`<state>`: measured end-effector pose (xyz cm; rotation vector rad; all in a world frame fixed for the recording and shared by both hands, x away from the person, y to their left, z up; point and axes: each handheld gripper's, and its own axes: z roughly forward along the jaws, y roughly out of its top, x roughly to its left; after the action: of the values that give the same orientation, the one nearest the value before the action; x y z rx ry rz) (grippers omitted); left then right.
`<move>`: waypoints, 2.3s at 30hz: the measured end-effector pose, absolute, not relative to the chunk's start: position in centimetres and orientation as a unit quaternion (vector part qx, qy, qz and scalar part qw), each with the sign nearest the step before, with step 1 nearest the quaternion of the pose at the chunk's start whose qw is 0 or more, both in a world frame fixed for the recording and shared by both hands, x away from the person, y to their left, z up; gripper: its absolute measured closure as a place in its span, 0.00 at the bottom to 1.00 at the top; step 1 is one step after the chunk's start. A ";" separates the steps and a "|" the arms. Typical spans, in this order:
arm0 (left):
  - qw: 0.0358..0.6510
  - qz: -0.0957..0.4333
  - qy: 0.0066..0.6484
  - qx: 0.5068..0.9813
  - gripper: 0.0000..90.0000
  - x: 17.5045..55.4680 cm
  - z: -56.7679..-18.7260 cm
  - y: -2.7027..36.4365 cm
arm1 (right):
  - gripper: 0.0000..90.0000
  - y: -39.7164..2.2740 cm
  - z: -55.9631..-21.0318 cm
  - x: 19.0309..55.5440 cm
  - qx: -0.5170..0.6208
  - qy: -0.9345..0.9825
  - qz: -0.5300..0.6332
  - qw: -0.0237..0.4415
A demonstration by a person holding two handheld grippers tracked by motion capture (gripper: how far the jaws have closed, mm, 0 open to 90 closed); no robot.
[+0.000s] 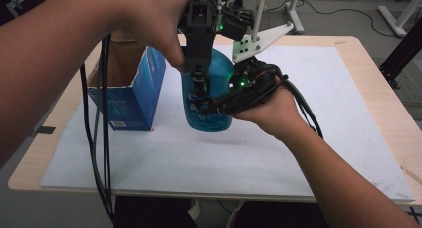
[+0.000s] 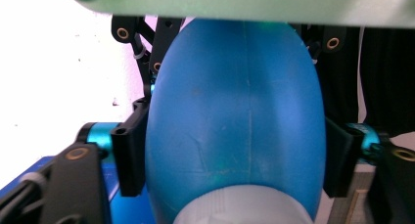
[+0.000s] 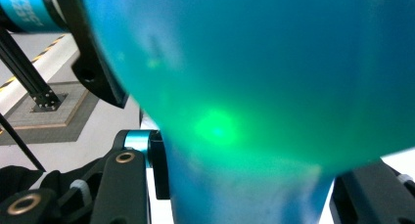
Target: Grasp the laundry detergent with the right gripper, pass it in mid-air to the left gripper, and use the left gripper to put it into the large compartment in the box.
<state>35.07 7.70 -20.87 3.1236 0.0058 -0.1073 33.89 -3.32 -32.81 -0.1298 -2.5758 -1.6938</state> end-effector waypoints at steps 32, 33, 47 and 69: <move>0.018 -0.048 0.000 0.999 0.44 35.0 -20.4 7.8 | 0.44 -3.7 -32.6 33.7 -0.036 -0.830 -0.556 0.033; 0.017 -0.049 0.003 0.999 0.44 35.0 -20.4 7.9 | 0.41 -3.8 -32.5 33.7 -0.037 -0.829 -0.558 0.029; -0.002 -0.046 0.022 0.999 0.44 35.4 -19.9 8.5 | 0.15 -6.8 -31.5 33.9 -0.068 -0.839 -0.539 -0.003; 0.009 -0.048 0.133 0.990 0.44 36.8 -16.1 11.6 | 0.01 -10.4 -26.9 34.5 -0.048 -0.910 -0.406 -0.072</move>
<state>36.83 11.63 -16.06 3.0921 0.4158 -0.1501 34.55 -10.39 -26.91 -0.1570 -2.9981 -1.3363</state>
